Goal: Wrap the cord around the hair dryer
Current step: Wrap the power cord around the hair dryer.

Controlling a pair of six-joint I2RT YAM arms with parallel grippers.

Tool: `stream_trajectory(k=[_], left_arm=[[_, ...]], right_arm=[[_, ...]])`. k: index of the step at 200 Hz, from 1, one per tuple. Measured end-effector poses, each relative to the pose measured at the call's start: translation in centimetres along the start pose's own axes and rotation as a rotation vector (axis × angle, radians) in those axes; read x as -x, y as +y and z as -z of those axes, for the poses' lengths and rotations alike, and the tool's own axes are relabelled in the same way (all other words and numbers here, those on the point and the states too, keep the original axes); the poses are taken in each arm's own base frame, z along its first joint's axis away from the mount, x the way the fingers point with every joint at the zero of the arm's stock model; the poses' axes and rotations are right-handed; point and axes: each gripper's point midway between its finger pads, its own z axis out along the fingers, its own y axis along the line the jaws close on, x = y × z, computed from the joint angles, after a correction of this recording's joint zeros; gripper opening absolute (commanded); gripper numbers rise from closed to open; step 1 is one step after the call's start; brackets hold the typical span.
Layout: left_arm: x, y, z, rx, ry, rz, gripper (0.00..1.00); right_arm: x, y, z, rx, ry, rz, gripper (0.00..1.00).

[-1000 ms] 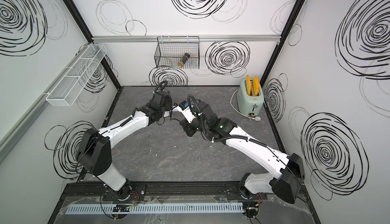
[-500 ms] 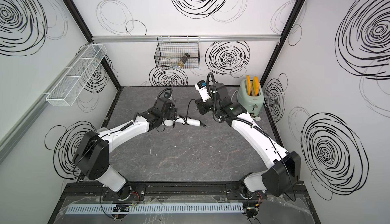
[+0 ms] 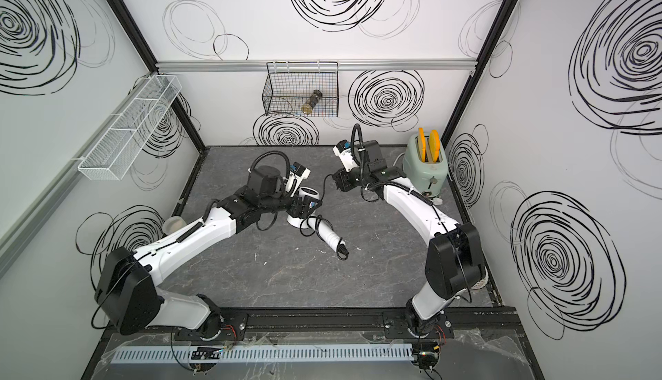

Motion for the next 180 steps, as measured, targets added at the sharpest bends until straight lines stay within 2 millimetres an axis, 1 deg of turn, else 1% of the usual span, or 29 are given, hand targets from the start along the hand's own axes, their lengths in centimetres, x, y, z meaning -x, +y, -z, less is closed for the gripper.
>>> stream_trajectory(k=[22,44,54,63,78,92,115,129,151,165,180], left_arm=[[2.1,1.7,1.6,-0.019,-0.099,0.118,0.0],[4.8,4.1,3.3,0.003,-0.221,0.25,0.0],[5.5,5.3,3.8,0.029,-0.267,0.313,0.0],[5.8,6.3,4.1,0.058,-0.295,0.368,0.0],[5.6,8.0,4.4,0.133,-0.324,0.451,0.0],[5.3,9.7,4.6,0.238,-0.348,0.498,0.0],[4.3,11.8,5.2,0.421,-0.373,0.518,0.0],[3.8,12.6,5.6,0.519,-0.383,0.506,0.0],[3.2,13.8,6.4,0.66,-0.393,0.455,0.0],[2.9,14.5,6.8,0.735,-0.391,0.426,0.0],[2.2,15.7,6.8,0.816,-0.373,0.396,0.0]], right_arm=[[-1.3,-0.2,-0.7,0.015,0.009,-0.015,0.0],[-3.8,-0.2,-1.6,0.04,0.045,-0.053,0.0],[-5.0,0.1,-1.9,0.058,0.063,-0.07,0.0],[-5.9,0.6,-2.2,0.074,0.074,-0.079,0.0],[-7.1,1.4,-2.6,0.092,0.093,-0.089,0.0],[-8.3,2.2,-2.8,0.106,0.111,-0.099,0.0],[-10.0,3.8,-2.8,0.126,0.129,-0.112,0.0],[-10.8,4.9,-2.6,0.134,0.134,-0.117,0.0],[-11.3,6.9,-2.1,0.132,0.128,-0.1,0.0],[-11.2,8.3,-1.6,0.126,0.11,-0.081,0.0],[-10.7,9.3,-0.8,0.112,0.08,-0.06,0.0]])
